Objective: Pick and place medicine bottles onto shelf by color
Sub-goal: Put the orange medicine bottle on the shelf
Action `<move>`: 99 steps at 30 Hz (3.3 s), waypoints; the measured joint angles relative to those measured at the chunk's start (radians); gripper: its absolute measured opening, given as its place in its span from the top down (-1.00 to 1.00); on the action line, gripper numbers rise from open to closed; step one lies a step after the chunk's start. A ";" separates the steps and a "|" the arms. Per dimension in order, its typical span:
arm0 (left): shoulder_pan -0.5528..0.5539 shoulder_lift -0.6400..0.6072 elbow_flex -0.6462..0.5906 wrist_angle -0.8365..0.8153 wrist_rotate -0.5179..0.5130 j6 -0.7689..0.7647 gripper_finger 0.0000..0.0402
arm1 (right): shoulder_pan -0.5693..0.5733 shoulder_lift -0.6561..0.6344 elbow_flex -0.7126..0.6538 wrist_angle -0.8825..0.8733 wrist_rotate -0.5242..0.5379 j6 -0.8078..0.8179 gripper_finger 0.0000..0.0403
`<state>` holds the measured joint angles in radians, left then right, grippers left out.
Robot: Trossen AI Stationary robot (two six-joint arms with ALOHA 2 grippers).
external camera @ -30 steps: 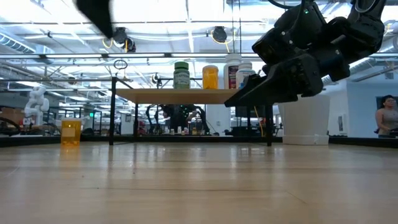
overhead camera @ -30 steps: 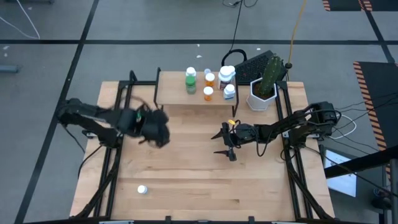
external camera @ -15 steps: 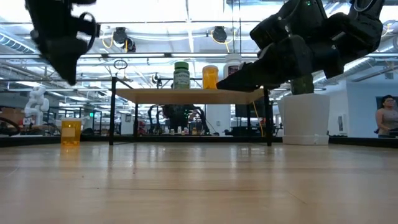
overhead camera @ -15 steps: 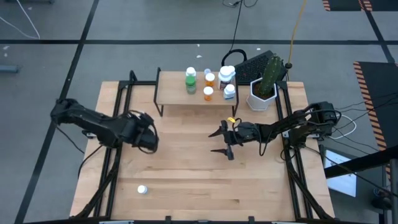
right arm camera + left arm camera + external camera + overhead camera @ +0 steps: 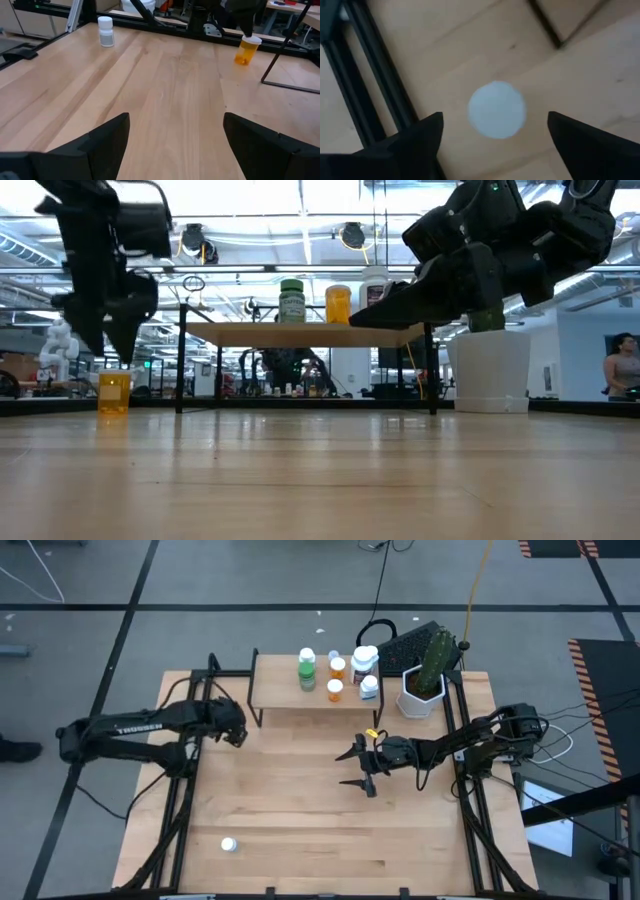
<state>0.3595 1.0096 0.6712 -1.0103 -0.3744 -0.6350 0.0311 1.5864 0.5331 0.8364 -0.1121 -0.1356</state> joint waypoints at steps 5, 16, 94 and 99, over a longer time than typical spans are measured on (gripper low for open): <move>0.117 0.018 -0.030 0.045 0.097 0.051 -0.88 | -0.005 0.000 0.000 -0.002 0.002 0.000 -0.56; 0.171 0.025 -0.029 0.085 0.105 0.073 -0.65 | -0.010 0.000 0.000 0.005 0.030 0.009 -0.56; 0.069 0.122 0.109 0.052 0.228 0.029 -0.01 | -0.011 -0.001 0.000 -0.132 0.060 -0.019 -0.56; -0.043 0.122 0.172 -0.020 0.229 -0.024 -0.07 | -0.011 -0.001 0.000 -0.145 0.060 -0.019 -0.56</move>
<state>0.3165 1.1320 0.8435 -1.0307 -0.1452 -0.6594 0.0196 1.5856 0.5331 0.6910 -0.0525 -0.1543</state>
